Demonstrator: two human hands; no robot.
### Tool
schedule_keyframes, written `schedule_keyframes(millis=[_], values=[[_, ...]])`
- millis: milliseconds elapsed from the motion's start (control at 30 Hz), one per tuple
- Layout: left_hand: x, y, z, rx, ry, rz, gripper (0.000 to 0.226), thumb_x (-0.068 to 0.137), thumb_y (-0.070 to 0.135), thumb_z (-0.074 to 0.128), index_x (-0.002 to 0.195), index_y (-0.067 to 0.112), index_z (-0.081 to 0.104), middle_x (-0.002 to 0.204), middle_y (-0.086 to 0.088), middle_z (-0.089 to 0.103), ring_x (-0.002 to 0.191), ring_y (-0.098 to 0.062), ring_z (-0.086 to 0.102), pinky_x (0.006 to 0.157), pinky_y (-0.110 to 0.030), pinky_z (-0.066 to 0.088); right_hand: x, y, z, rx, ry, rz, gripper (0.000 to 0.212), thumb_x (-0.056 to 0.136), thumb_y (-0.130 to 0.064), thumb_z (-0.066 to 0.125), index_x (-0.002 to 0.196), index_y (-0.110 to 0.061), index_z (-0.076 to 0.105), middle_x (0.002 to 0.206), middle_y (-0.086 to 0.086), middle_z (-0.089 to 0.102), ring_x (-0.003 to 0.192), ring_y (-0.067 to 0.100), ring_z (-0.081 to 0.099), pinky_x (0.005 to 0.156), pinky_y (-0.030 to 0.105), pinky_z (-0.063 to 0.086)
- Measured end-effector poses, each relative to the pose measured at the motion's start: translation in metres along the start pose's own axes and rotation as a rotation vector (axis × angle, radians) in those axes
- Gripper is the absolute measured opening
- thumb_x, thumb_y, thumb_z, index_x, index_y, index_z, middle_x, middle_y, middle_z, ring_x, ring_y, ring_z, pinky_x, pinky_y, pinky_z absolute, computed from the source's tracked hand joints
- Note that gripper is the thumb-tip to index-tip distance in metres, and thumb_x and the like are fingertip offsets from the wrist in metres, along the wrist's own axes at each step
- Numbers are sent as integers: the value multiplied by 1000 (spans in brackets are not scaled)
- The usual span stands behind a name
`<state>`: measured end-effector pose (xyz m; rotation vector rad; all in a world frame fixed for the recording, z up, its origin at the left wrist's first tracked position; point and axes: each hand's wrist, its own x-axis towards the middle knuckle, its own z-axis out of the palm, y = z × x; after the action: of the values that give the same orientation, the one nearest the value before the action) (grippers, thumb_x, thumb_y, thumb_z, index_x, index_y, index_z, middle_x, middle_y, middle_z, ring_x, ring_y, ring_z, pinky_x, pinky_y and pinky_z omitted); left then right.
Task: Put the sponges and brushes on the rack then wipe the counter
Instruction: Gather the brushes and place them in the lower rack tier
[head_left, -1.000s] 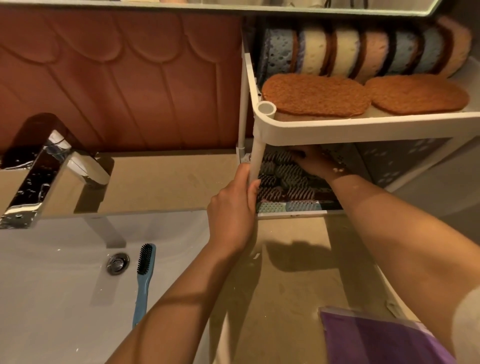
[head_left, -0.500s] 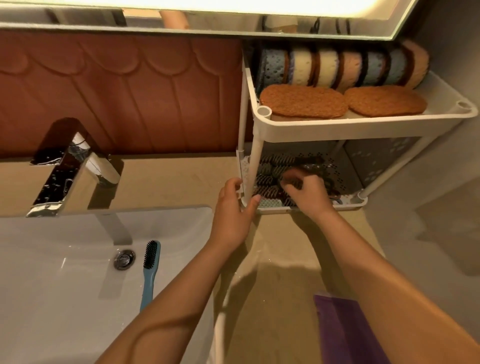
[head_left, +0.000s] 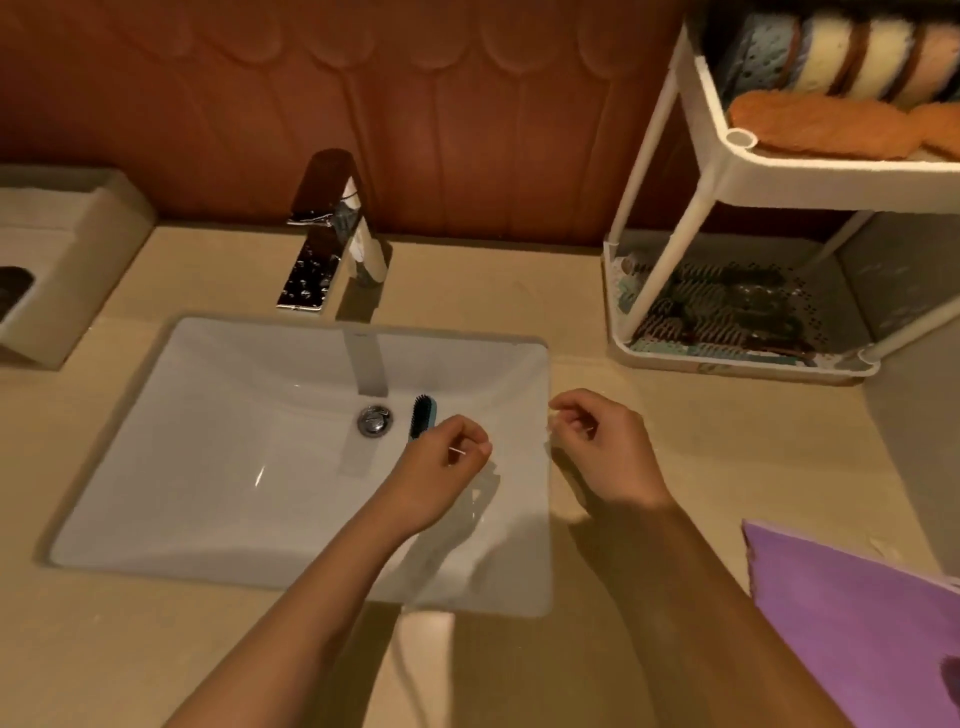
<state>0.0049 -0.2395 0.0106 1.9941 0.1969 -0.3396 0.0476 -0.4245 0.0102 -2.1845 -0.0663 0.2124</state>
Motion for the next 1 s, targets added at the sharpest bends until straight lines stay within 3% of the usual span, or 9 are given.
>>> schedule_keyframes(millis=[200,300,433,567,767,900,1000], values=[[-43,-50,-61,81,14,-93,13,94,21,50,100,13,59,85,9,58,71,0,53,60,-5,40,-7,-42,75,-71,-165,-73,15,87,-19,60,100,-18,67,81,-2,65,78,14,59,76,34,50],[-58,-71,-94,109,49,-132,9,94,24,50,97,19,57,86,10,57,74,-5,55,68,-16,42,-9,-70,113,-106,-230,-97,16,89,-18,57,101,-20,67,83,-4,66,77,12,59,73,28,46],[-77,-94,-141,147,98,-191,19,94,31,50,106,19,56,101,8,58,93,-14,59,81,-27,46,-14,-108,166,-147,-312,-154,18,89,-21,56,105,-21,66,86,-5,65,78,9,59,72,28,46],[-103,-120,-195,175,136,-203,24,93,36,49,112,21,54,112,6,57,92,-12,56,78,-26,45,-14,-151,221,-204,-414,-267,19,89,-23,57,106,-20,66,88,-5,66,80,10,59,76,32,51],[-141,-168,-276,129,277,-317,23,94,34,49,110,18,55,109,0,59,91,-15,56,76,-28,45,-11,-218,307,-279,-556,-413,19,89,-22,55,105,-20,65,81,-10,62,80,13,61,75,29,47],[-163,-204,-336,143,413,-391,25,94,28,49,112,11,56,110,-5,59,95,-17,54,77,-25,39,-4,-259,369,-275,-667,-487,20,89,-17,53,102,-14,67,87,1,69,80,15,62,71,27,46],[-171,-233,-376,175,532,-460,27,93,28,50,114,12,56,113,-8,57,107,-26,53,84,-31,41,6,-287,416,-338,-720,-548,18,88,-17,54,98,-11,69,96,6,70,86,20,62,77,32,50]])
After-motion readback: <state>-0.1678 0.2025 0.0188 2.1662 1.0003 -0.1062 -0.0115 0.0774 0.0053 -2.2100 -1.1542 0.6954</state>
